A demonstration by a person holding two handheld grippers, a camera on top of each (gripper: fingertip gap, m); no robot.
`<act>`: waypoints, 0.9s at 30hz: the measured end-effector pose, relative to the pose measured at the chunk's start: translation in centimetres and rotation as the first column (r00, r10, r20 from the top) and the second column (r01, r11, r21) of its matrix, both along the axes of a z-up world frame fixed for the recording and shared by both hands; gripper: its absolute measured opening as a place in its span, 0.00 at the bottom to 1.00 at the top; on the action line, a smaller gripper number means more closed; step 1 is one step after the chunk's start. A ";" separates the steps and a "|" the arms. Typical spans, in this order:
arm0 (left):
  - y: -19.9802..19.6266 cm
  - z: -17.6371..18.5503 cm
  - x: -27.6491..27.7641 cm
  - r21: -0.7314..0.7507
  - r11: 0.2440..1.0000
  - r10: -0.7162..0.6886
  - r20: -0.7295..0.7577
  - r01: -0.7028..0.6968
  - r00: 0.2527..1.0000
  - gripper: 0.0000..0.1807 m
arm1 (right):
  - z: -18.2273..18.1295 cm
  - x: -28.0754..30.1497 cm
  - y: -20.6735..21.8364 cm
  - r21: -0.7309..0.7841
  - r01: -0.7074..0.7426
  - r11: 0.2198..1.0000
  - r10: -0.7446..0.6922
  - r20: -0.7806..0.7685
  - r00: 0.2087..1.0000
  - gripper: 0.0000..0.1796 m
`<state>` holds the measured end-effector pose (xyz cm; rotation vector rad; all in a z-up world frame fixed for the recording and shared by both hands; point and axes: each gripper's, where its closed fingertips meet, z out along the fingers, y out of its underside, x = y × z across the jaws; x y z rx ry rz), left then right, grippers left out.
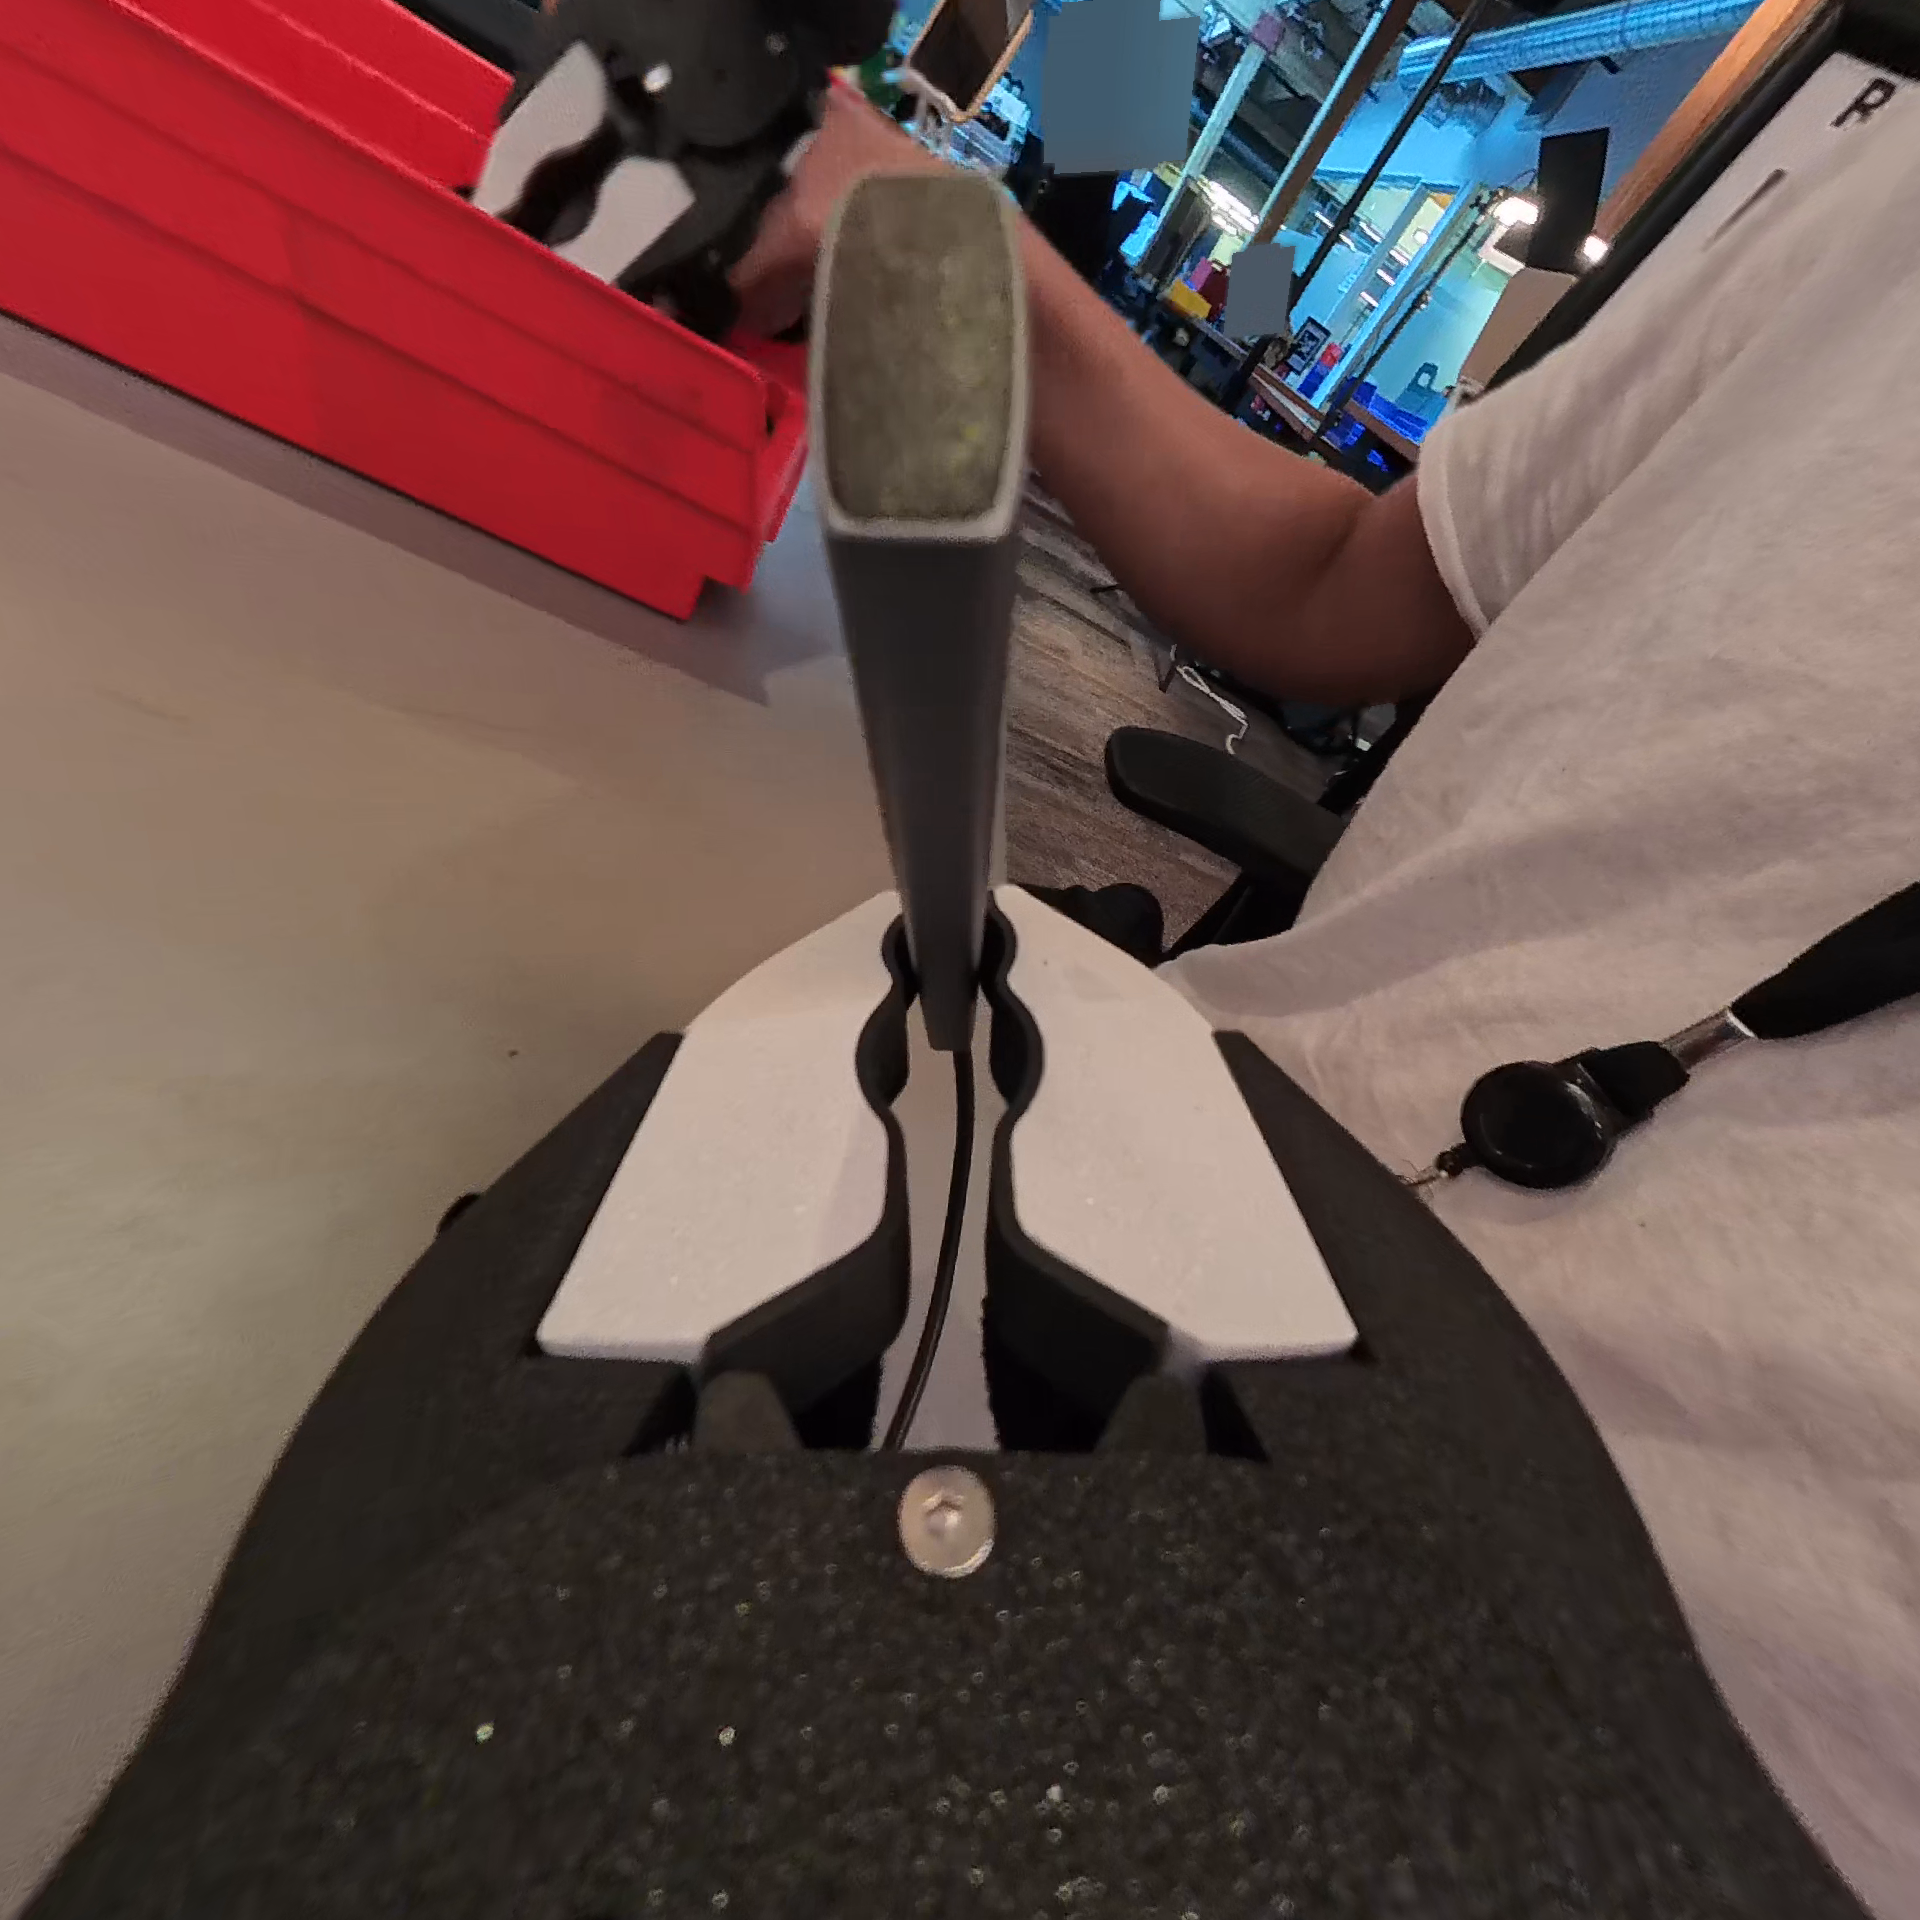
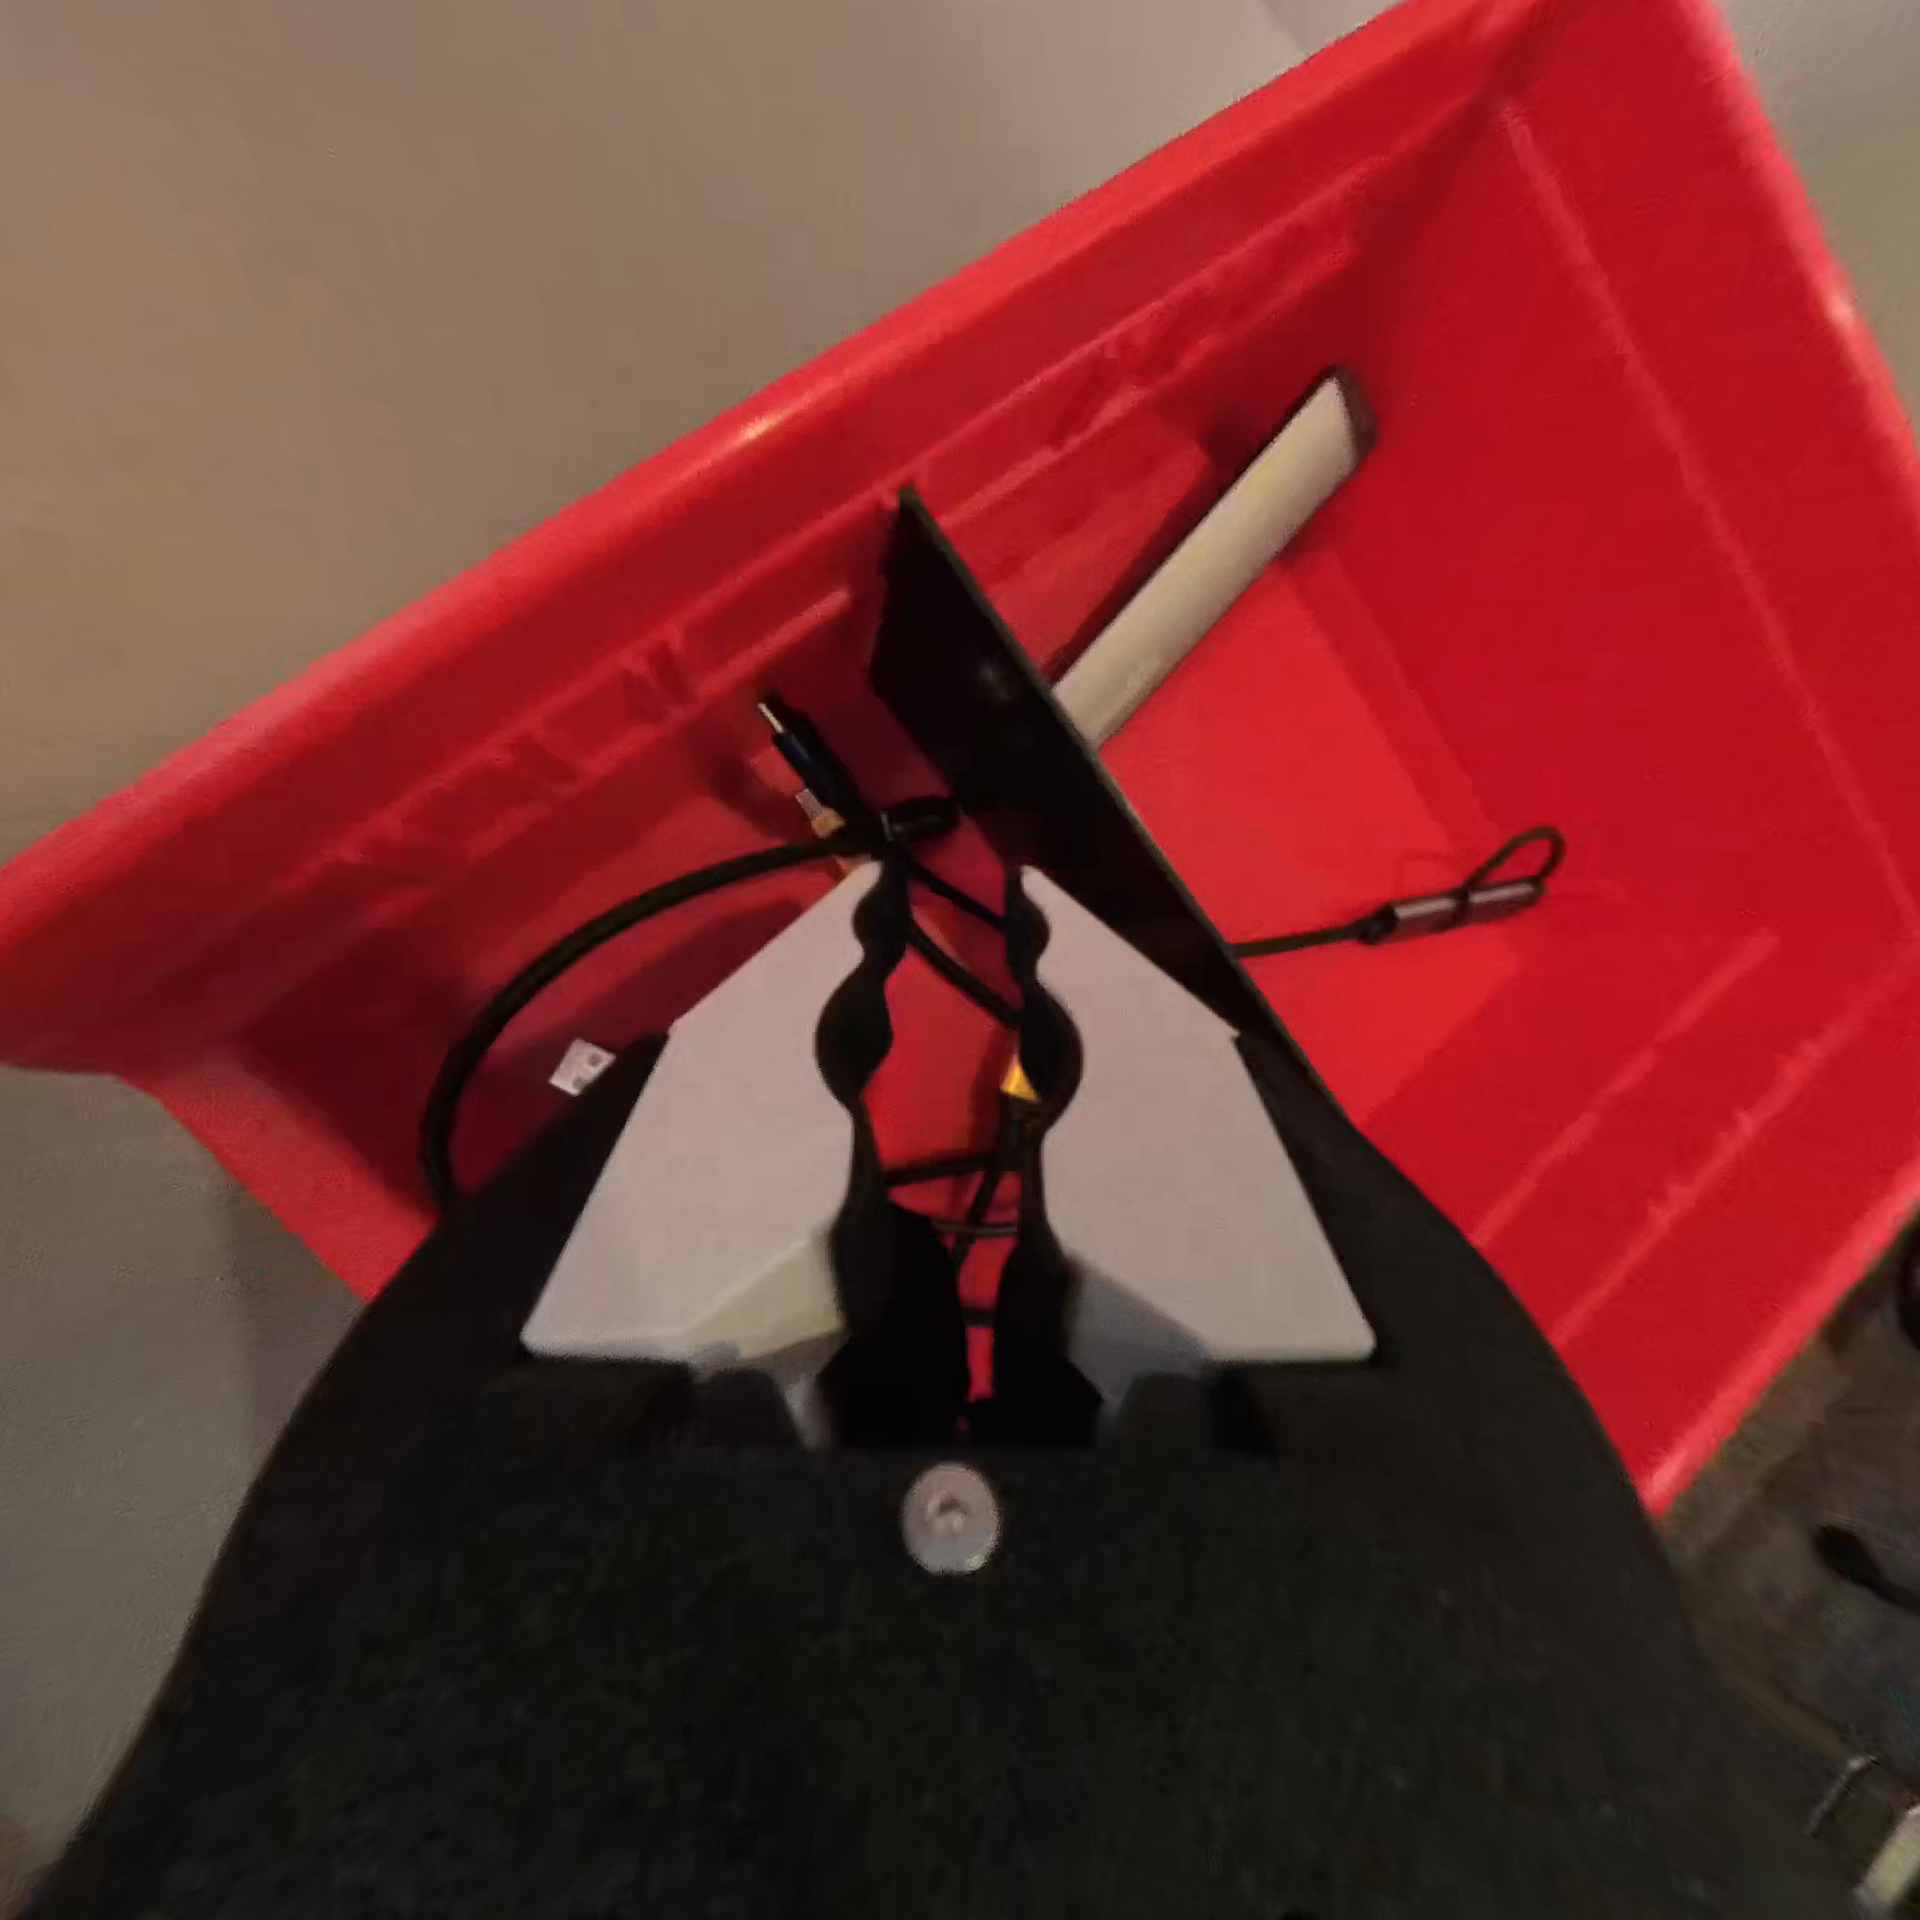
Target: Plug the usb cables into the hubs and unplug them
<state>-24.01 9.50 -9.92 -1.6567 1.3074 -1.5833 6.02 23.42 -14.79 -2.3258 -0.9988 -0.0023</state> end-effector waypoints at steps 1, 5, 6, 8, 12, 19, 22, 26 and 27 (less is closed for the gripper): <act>0.3 -0.2 0.0 -0.006 1.000 0.015 -0.007 -0.015 1.000 0.05 | 1.6 0.3 -0.1 0.033 0.050 0.998 -0.049 -0.038 0.998 0.11; 0.7 -0.6 0.2 -0.019 0.999 0.029 -0.021 -0.029 0.999 0.05 | 9.1 -7.4 -2.8 0.152 0.052 0.987 0.015 -0.409 0.912 0.14; 0.8 -0.6 0.3 -0.016 1.000 0.026 -0.025 -0.027 0.999 0.05 | 10.1 -11.1 -4.3 0.164 -0.026 0.986 0.103 -0.480 0.871 0.14; 0.6 -0.8 0.6 -0.008 1.000 0.015 -0.033 -0.015 0.999 0.05 | 11.0 -18.3 -7.4 0.181 -0.183 0.966 0.255 -0.594 0.763 0.16; -0.4 -0.8 1.2 -0.003 1.000 -0.021 -0.028 0.021 0.999 0.05 | 10.4 -28.7 -10.4 0.165 -0.355 0.920 0.353 -0.741 0.571 0.17; -0.7 -0.5 1.0 0.027 1.000 0.005 -0.031 -0.004 1.000 0.06 | 7.3 -34.1 -11.7 0.093 -0.533 0.841 0.419 -0.735 0.533 0.05; 0.2 0.3 0.7 0.031 0.997 0.072 0.010 -0.072 0.997 0.17 | 7.6 -32.8 -11.1 0.103 -0.512 0.853 0.427 -0.703 0.569 0.05; 1.6 3.5 -0.8 0.021 0.987 0.155 0.192 -0.162 0.969 0.29 | 11.2 -26.9 -9.3 0.158 -0.418 0.894 0.411 -0.658 0.631 0.05; 1.8 4.3 -1.4 0.023 0.983 0.170 0.233 -0.180 0.958 0.29 | 12.8 -24.9 -8.9 0.182 -0.387 0.904 0.408 -0.637 0.654 0.05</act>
